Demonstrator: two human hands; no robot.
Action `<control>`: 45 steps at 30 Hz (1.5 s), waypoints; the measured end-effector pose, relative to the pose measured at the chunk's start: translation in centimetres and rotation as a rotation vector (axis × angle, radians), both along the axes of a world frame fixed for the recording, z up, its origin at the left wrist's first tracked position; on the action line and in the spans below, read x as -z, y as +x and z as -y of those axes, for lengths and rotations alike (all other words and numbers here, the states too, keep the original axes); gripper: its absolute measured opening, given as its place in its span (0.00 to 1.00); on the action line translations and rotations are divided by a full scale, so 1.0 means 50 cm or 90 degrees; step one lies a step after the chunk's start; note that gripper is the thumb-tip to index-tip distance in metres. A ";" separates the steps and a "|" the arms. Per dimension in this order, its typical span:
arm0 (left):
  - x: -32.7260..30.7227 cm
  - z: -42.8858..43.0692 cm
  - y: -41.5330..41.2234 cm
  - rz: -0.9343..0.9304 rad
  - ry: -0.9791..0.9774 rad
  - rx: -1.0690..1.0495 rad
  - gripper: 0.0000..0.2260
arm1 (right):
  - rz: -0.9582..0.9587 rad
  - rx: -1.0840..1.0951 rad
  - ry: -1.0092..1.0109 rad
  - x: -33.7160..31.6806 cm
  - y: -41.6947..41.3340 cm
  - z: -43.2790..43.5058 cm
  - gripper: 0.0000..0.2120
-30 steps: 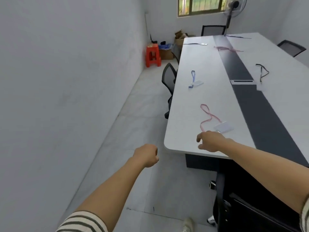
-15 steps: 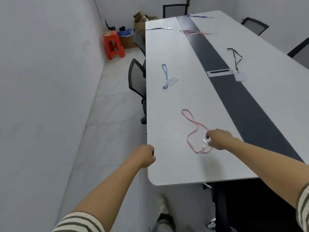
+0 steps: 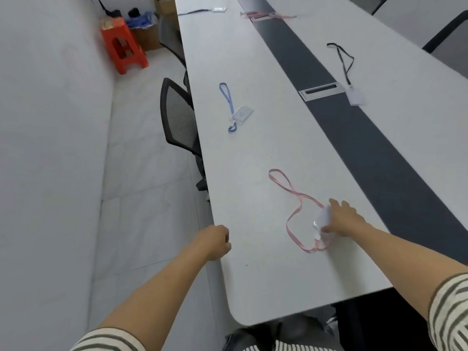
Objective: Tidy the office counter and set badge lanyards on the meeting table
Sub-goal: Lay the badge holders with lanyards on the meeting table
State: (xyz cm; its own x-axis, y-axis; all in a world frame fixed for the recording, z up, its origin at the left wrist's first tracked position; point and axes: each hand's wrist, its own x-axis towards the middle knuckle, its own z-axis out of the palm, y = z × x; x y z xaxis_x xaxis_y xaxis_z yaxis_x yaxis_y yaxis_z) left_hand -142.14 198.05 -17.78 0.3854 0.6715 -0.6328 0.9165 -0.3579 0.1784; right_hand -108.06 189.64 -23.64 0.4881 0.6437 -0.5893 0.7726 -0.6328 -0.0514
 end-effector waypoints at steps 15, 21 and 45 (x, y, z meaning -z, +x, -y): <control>0.010 -0.013 -0.022 0.052 -0.050 -0.175 0.08 | -0.112 -0.148 0.164 -0.063 -0.072 -0.158 0.11; -0.026 -0.042 -0.085 0.158 -0.062 -0.293 0.09 | -0.359 -0.073 0.269 -0.186 -0.206 -0.273 0.11; -0.121 -0.454 -0.587 0.842 -0.331 -0.912 0.09 | -0.690 0.013 0.157 -0.290 -0.804 -0.604 0.08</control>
State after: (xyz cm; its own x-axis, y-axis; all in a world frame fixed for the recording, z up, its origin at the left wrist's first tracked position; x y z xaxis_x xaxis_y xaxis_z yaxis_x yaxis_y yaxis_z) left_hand -171.51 220.74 -11.73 0.1424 0.7376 -0.6601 -0.3179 0.6656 0.6752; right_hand -148.28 219.86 -9.16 -0.1957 0.8002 -0.5669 0.2314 -0.5241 -0.8196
